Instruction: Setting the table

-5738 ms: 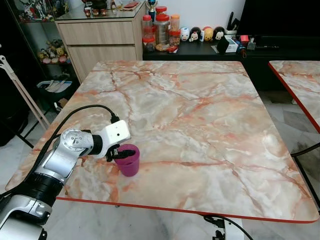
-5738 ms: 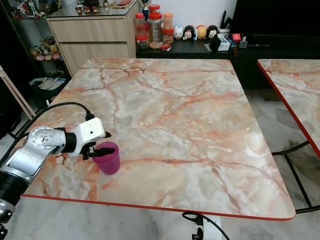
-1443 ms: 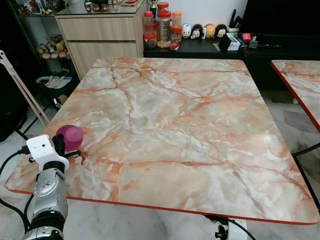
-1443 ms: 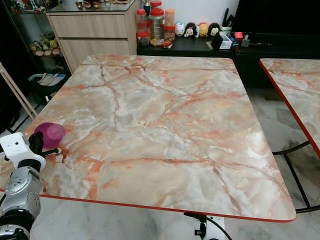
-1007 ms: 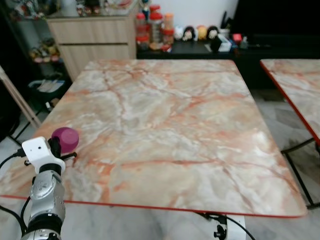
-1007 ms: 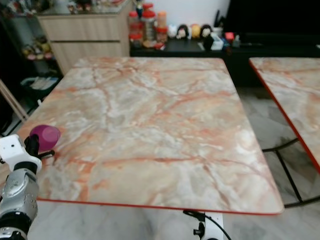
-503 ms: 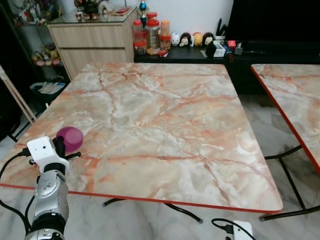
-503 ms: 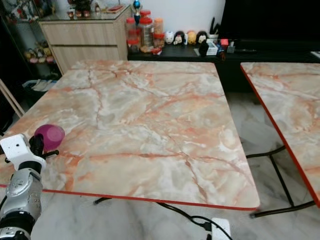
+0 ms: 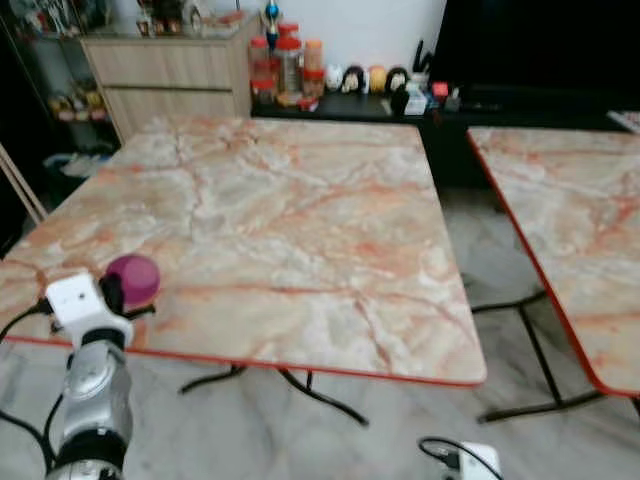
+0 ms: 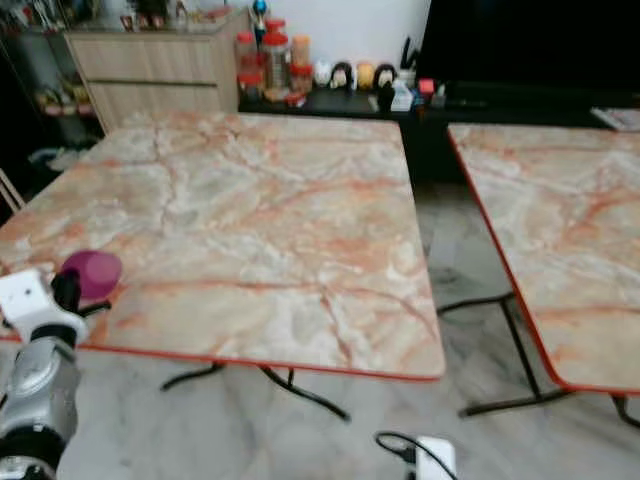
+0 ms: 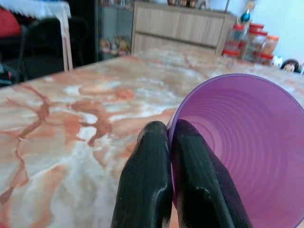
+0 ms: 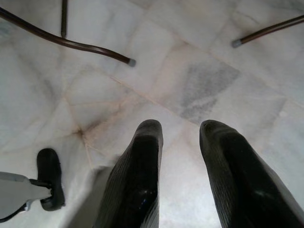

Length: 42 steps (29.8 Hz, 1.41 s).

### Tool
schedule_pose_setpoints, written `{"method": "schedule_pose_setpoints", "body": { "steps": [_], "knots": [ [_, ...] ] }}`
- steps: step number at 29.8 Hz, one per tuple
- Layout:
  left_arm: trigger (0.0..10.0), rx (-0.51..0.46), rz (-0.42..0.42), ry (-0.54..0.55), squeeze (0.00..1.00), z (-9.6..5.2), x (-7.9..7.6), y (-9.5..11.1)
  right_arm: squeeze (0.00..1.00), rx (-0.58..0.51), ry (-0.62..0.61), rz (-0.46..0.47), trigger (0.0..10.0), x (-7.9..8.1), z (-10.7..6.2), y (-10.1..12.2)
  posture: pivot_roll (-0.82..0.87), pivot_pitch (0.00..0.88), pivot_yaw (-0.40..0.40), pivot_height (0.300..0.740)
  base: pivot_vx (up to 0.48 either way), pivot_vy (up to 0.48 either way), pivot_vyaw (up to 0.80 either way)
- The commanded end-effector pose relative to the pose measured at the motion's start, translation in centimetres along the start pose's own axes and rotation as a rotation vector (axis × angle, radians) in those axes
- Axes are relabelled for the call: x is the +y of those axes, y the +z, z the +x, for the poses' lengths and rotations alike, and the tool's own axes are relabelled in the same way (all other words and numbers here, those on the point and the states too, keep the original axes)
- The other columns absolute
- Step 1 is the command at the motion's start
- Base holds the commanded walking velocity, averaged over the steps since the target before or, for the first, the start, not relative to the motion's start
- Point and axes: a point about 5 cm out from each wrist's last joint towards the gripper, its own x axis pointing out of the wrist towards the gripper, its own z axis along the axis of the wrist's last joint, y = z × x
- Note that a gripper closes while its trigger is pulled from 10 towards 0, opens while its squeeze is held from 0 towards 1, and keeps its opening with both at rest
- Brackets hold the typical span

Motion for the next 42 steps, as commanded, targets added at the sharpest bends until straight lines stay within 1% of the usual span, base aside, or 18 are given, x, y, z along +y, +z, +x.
{"method": "schedule_pose_setpoints", "body": {
  "steps": [1,6,11,20,22,26,28,32,33,34,35,39,40,41,42],
  "knots": [
    [10.0,-0.017,0.004,-0.001,0.0,0.1,-0.1,0.4,0.0,-0.011,-0.021,-0.003,10.0,-0.9,0.0,0.3,0.05,0.0,0.001,0.74,0.0,-0.266,0.0],
    [10.0,-0.029,0.008,0.023,0.0,-0.1,0.8,0.7,0.0,-0.015,-0.02,0.002,10.0,-0.8,0.0,0.3,0.05,0.0,0.001,0.74,0.0,-0.262,0.0],
    [10.0,-0.027,0.009,0.033,0.0,-0.3,1.0,0.6,0.0,-0.017,-0.019,0.0,10.0,-0.8,0.0,0.3,0.06,0.0,0.001,0.74,0.0,-0.263,0.0],
    [10.0,0.018,0.02,0.047,0.0,-1.4,1.6,-0.6,0.0,-0.021,-0.017,0.004,10.0,-0.7,0.0,0.4,0.06,0.0,0.006,0.74,0.0,-0.262,0.0],
    [10.0,0.039,0.037,0.049,0.0,-1.9,1.9,-1.2,0.0,-0.02,-0.017,0.004,10.0,-0.7,0.0,0.3,0.06,0.0,0.007,0.74,0.0,-0.262,0.0],
    [10.0,0.101,0.064,0.073,0.0,-3.2,2.7,-2.8,0.0,-0.02,-0.018,0.006,10.0,-0.7,0.0,0.2,0.06,0.0,0.009,0.74,0.0,-0.263,0.0],
    [10.0,0.147,0.077,0.097,0.0,-4.2,3.5,-3.9,0.0,-0.02,-0.018,0.007,10.0,-0.7,0.0,0.2,0.05,0.0,0.011,0.74,0.0,-0.268,0.0],
    [10.0,0.208,0.091,0.112,0.0,-5.4,4.3,-5.1,0.0,-0.021,-0.017,0.007,10.0,-0.7,0.0,0.2,0.06,0.0,0.01,0.74,0.0,-0.266,0.0],
    [10.0,0.244,0.099,0.125,0.0,-6.0,4.7,-5.8,0.0,-0.021,-0.017,0.006,10.0,-0.7,0.0,0.2,0.06,0.0,0.01,0.74,0.0,-0.266,0.0],
    [10.0,0.3,0.103,0.138,0.0,-6.8,5.1,-6.8,0.0,-0.022,-0.017,0.006,10.0,-0.7,0.0,0.3,0.06,0.0,0.011,0.74,0.0,-0.266,0.0],
    [10.0,0.329,0.108,0.144,0.0,-7.2,5.3,-7.3,0.0,-0.022,-0.016,0.006,10.0,-0.7,0.0,0.3,0.06,0.0,0.011,0.74,0.0,-0.266,0.0],
    [10.0,0.338,0.109,0.144,0.0,-7.3,5.3,-7.5,0.0,-0.022,-0.016,0.005,10.0,-0.7,0.0,0.3,0.06,0.0,0.01,0.74,0.0,-0.2,0.0],
    [10.0,0.388,0.129,0.119,0.0,-7.7,5.0,-8.2,0.0,-0.022,-0.016,0.006,10.0,-0.6,0.0,0.3,0.06,0.0,0.01,0.74,0.0,0.0,0.0],
    [10.0,0.517,0.138,0.068,0.0,-8.6,4.1,-10.0,0.0,-0.023,-0.016,0.006,10.0,-0.6,0.0,0.4,0.06,0.0,0.008,0.74,0.0,0.0,0.0],
    [10.0,0.517,0.138,0.068,0.0,-8.6,4.1,-10.0,0.0,-0.023,-0.016,0.006,10.0,-0.6,0.0,0.4,0.06,0.0,0.008,0.74,0.0,0.0,0.0]
  ]
}}
